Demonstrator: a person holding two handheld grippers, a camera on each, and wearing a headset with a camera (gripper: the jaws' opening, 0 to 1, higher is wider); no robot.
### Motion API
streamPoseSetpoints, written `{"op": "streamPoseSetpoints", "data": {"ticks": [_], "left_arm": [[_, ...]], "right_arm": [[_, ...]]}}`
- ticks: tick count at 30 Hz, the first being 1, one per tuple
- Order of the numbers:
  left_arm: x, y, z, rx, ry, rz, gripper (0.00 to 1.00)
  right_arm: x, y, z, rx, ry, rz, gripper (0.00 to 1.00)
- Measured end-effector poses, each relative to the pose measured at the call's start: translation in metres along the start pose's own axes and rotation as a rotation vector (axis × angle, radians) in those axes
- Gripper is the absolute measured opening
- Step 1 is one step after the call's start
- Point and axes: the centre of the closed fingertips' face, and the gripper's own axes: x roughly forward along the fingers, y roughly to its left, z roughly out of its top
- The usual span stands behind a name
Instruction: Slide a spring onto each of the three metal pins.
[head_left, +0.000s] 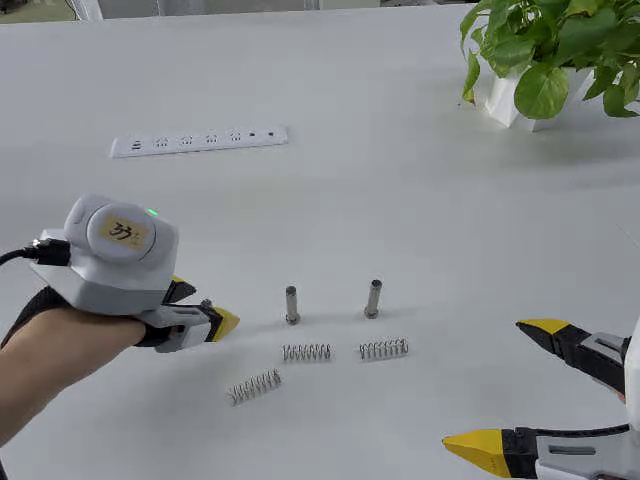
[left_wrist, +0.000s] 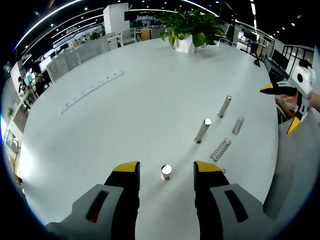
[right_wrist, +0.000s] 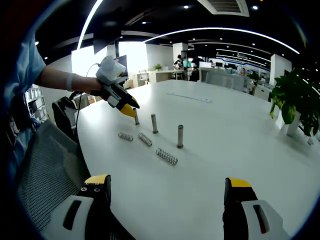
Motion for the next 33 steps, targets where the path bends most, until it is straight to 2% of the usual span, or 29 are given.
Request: {"op": "streamPoseSetpoints", "data": {"ticks": [4,9,12,18,20,25,27,33], "left_arm": [[0.000,-0.001,-0.001,-0.009,-0.008,-0.008,0.54],[0.000,-0.005,0.000,-0.034,-0.040,-0.036,0.71],[-0.001,-0.008,0.001,-0.030,-0.057,-0.047,0.82],[-0.002,-0.011,0.005,-0.026,-0.096,-0.058,0.98],[-0.002,-0.013,0.005,-0.040,-0.098,-0.074,0.99],[-0.005,-0.014,0.004,-0.036,-0.107,-0.077,0.99],[-0.009,-0.012,0.006,-0.037,-0.129,-0.074,0.99],[-0.020,-0.004,0.001,-0.072,-0.151,-0.056,0.99]], "right_arm": [[0.000,0.000,0.001,-0.002,0.000,0.000,0.94],[0.001,0.000,0.001,-0.006,0.000,0.001,0.94],[0.001,0.000,0.000,-0.010,0.003,0.003,0.95],[0.001,0.000,0.001,-0.013,0.004,0.003,0.95],[0.001,0.000,0.001,-0.016,0.005,0.003,0.96],[0.000,-0.001,0.001,-0.021,0.005,0.003,0.97],[0.000,-0.001,0.002,-0.025,0.003,0.001,0.99],[0.000,-0.002,0.003,-0.031,0.008,0.001,0.99]]}}
